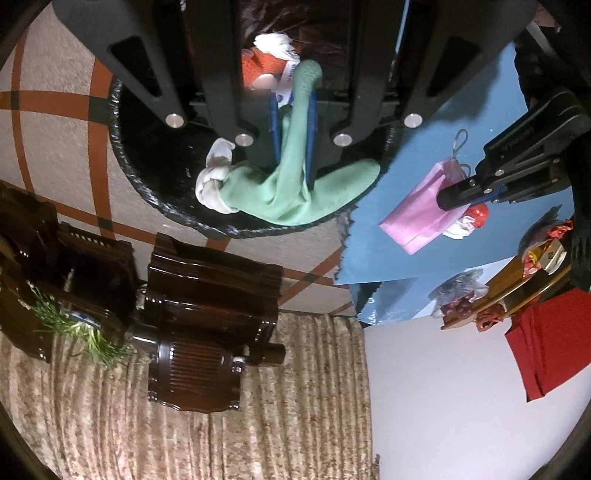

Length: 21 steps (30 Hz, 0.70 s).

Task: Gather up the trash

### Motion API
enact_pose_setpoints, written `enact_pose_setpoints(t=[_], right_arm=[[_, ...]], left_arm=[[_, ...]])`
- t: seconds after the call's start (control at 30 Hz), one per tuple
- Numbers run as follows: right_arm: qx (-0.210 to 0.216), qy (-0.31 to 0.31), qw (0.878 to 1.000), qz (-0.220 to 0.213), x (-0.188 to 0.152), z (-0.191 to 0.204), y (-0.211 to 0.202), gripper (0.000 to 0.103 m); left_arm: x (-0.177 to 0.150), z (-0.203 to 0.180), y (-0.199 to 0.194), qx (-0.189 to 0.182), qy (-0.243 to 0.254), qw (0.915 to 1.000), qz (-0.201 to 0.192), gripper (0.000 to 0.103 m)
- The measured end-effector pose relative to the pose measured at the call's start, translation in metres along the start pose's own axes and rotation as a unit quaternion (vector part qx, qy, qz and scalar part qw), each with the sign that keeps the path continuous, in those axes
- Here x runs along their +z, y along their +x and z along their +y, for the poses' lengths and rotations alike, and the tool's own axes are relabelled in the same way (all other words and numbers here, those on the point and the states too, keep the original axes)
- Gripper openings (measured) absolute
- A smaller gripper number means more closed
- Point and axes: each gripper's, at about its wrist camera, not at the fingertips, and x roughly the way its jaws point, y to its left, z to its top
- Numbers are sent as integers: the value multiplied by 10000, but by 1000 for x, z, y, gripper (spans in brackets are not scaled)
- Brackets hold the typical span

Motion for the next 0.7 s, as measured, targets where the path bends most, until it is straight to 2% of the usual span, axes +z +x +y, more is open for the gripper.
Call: enact_pose_setpoints(t=[0.33,0.7], right_arm=[[-200,139,9997,58,-7,-30,2,10],[-325,172,9992,168,-15,-50,13,10]], left_arm=[[1,-29,26,-182,160,9996,125,7],[0,-42,51,-229,220,9991,278,7]])
